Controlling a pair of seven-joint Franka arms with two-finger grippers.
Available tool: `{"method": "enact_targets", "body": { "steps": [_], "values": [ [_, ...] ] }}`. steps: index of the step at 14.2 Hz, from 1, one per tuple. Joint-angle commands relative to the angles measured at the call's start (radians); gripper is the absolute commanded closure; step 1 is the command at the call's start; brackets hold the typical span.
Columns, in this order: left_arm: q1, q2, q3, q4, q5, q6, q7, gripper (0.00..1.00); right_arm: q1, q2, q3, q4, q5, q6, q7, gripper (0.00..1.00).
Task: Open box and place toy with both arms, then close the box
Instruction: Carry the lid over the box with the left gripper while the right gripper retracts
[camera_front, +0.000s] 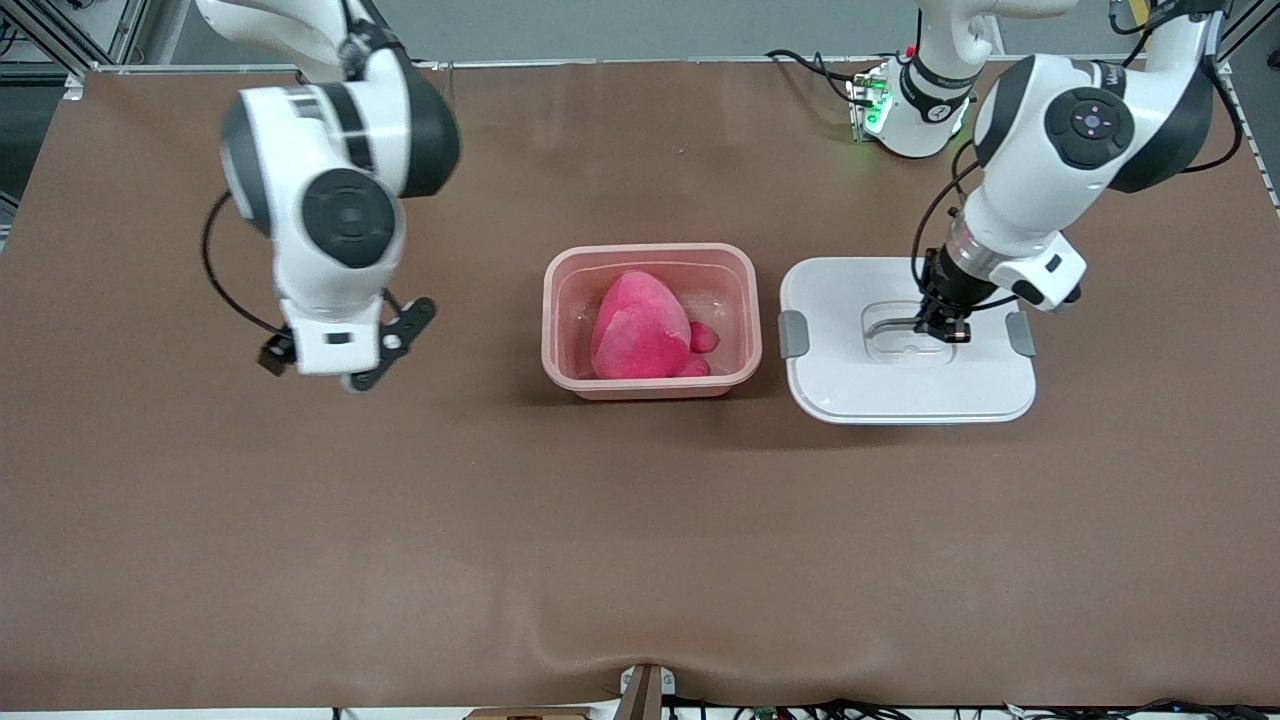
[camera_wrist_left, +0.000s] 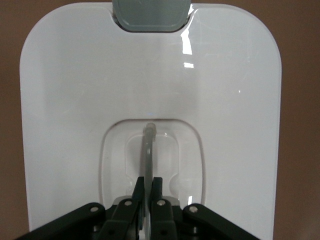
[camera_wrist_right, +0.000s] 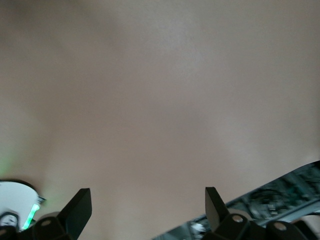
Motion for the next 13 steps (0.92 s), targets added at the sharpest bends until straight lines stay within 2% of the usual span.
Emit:
{"method": "enact_targets", "body": {
  "steps": [1,6,8,13],
  "values": [
    [0.002,0.016,-0.031,0.043,-0.009,-0.002,-0.044,1.00,-0.103,-0.037,0.021,-0.019,0.115,-0.007,0.063,0.00],
    [-0.002,0.050,-0.077,0.089,-0.009,-0.002,-0.121,1.00,-0.308,-0.072,0.021,-0.021,0.247,-0.001,0.063,0.00],
    [-0.002,0.067,-0.100,0.111,-0.009,-0.002,-0.158,1.00,-0.374,-0.085,0.022,-0.025,0.261,-0.001,0.065,0.00],
    [-0.004,0.093,-0.156,0.134,-0.005,-0.004,-0.179,1.00,-0.442,-0.114,0.021,-0.033,0.306,0.000,0.195,0.00]
  ]
}}
